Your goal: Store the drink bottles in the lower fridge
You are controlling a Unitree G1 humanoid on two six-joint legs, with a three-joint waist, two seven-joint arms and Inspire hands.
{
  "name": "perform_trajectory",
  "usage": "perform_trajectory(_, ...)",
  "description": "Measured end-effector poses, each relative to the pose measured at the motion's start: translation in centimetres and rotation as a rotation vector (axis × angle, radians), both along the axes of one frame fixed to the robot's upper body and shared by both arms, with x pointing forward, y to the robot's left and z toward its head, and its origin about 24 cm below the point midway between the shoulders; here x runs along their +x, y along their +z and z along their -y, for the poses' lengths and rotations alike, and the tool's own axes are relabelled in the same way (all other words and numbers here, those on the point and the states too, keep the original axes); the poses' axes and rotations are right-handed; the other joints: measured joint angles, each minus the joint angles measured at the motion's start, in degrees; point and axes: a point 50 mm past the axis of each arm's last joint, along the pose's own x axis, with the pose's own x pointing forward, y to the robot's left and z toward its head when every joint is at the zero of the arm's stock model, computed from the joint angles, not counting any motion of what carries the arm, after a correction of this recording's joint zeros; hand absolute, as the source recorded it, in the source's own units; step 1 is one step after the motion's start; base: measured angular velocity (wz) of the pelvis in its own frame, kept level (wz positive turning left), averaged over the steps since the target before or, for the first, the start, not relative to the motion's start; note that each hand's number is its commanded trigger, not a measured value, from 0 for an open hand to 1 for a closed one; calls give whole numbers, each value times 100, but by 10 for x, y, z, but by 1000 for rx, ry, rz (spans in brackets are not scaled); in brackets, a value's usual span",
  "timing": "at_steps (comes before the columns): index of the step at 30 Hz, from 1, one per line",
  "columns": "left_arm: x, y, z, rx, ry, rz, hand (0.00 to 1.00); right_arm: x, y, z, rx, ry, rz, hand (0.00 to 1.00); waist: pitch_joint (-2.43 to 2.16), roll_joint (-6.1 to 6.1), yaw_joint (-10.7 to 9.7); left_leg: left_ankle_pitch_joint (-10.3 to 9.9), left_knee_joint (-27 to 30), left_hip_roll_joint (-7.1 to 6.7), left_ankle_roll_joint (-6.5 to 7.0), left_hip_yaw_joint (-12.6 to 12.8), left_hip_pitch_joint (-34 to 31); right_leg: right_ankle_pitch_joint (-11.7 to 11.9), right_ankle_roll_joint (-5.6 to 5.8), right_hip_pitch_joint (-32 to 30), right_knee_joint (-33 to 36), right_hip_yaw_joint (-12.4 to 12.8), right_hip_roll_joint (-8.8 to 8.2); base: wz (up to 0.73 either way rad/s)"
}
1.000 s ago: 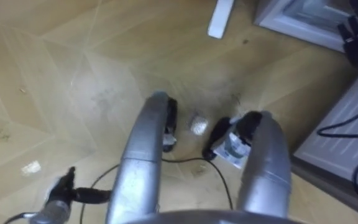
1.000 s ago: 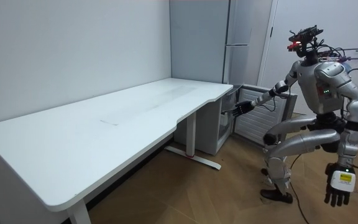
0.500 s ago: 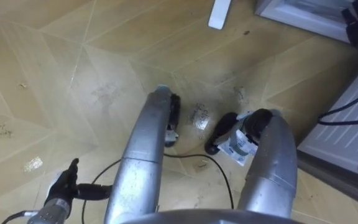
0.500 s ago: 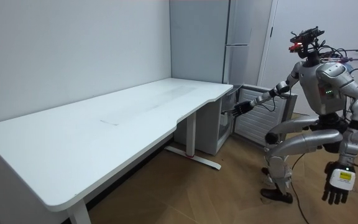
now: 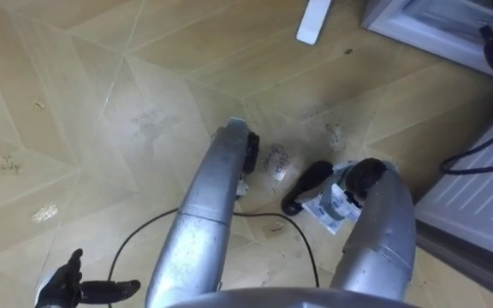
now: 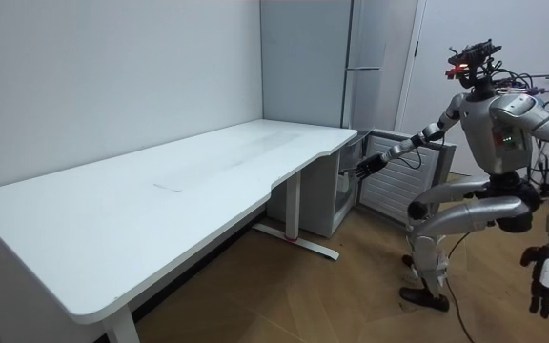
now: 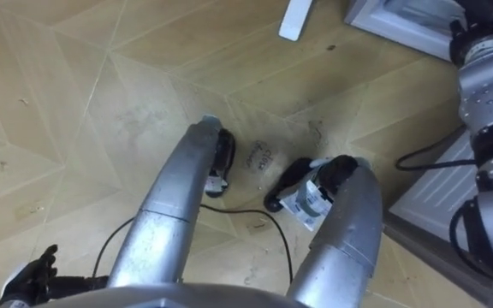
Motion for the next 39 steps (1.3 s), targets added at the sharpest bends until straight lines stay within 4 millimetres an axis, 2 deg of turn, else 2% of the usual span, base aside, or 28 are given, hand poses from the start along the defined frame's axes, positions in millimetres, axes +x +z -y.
perform_trajectory(5,-7,1,-8,22,8,-34,0,-2,0,4,-34,-18,-28,0,12,38,158,11,-2,-2,-56,-83,13,-52,-41,81,-10,-140,-56,0)
perform_trajectory(6,-7,2,-12,30,2,-37,0,-3,-1,5,-48,-14,-40,0,13,37,172,15,-9,2,-66,-111,12,-88,-20,97,-9,-167,-48,8)
perform_trajectory(10,-6,5,-16,39,-5,-36,0,-5,-7,2,-94,27,-75,0,13,36,197,41,-106,39,-115,-121,145,-104,-25,207,-77,-155,39,5)
perform_trajectory(13,-5,5,-16,39,-15,-37,0,-12,-19,2,-110,102,-76,0,11,41,200,93,-310,35,-209,-227,392,-105,-24,490,-291,-237,148,10)
perform_trajectory(17,-6,3,-15,15,-26,-54,0,-31,-45,2,-137,242,-91,0,7,42,218,120,-719,207,-256,-261,1038,-100,-16,1173,-742,-295,424,15)
perform_trajectory(19,-4,2,-18,11,-14,-60,0,-45,-60,5,-129,274,-123,0,-9,76,220,124,-910,326,-263,-277,1327,-79,20,1512,-994,-298,634,29)
perform_trajectory(20,-2,1,-20,20,-8,-66,0,-56,-71,7,-121,291,-152,0,-23,104,216,131,-1037,433,-276,-273,1515,-23,61,1743,-1184,-298,780,28)
perform_trajectory(21,1,0,-22,27,-6,-70,0,-69,-82,10,-101,295,-173,0,-36,150,209,152,-1137,527,-310,-263,1719,113,27,1995,-1371,-297,927,28)
perform_trajectory(22,1,-1,-23,31,-6,-77,0,-76,-88,12,-87,289,-184,0,-54,178,198,159,-1185,571,-318,-259,1817,177,-16,2114,-1463,-295,997,24)
perform_trajectory(23,3,-2,-23,34,3,-79,0,-89,-100,13,-53,274,-201,0,-82,211,174,162,-1285,680,-318,-212,2041,277,-109,2342,-1656,-258,1151,11)
perform_trajectory(24,4,-4,-22,32,14,-82,0,-101,-112,10,-6,253,-207,0,-100,243,157,173,-1420,752,-301,-129,2272,360,-120,2552,-1862,-193,1312,0)
perform_trajectory(25,5,-6,-21,30,20,-84,0,-107,-117,9,19,243,-204,0,-112,254,143,186,-1499,776,-285,-108,2378,377,-98,2652,-1961,-173,1358,-18)
perform_trajectory(27,5,-10,-16,20,54,-70,0,-126,-133,7,91,200,-193,0,-154,303,-26,264,-1840,774,-242,-47,2853,506,-50,3083,-2349,-137,1453,-19)
perform_trajectory(28,5,-10,-15,20,66,-61,0,-131,-137,7,105,186,-196,0,-158,303,-83,274,-1956,760,-226,-24,2979,526,-20,3196,-2456,-127,1457,-6)
perform_trajectory(30,9,-12,-11,29,105,-19,0,-147,-146,7,162,111,-179,0,-183,270,-342,281,-2382,725,-191,144,3498,582,72,3597,-2819,-36,1462,-15)
perform_trajectory(31,9,-12,-9,30,120,-8,0,-149,-147,7,177,89,-166,0,-193,255,-381,277,-2498,726,-183,212,3635,596,97,3683,-2902,18,1468,-36)
perform_trajectory(33,8,-16,-3,41,141,14,0,-156,-146,13,187,36,-145,0,-227,245,-620,282,-2968,728,-159,403,4251,683,201,4155,-3337,168,1540,-37)
perform_trajectory(35,7,-18,1,49,140,21,0,-159,-143,19,168,12,-126,0,-249,234,-808,290,-3280,708,-149,470,4665,723,259,4517,-3631,201,1570,-21)
perform_trajectory(37,9,-18,4,59,110,27,0,-163,-140,25,124,-6,-120,0,-274,228,-884,304,-3547,723,-155,479,5041,806,310,4886,-3987,236,1672,-22)
perform_trajectory(39,3,-20,5,64,129,20,0,-164,-135,27,38,33,-148,0,-323,161,-955,371,-4030,713,-164,584,5654,942,388,5370,-4474,375,1796,-34)
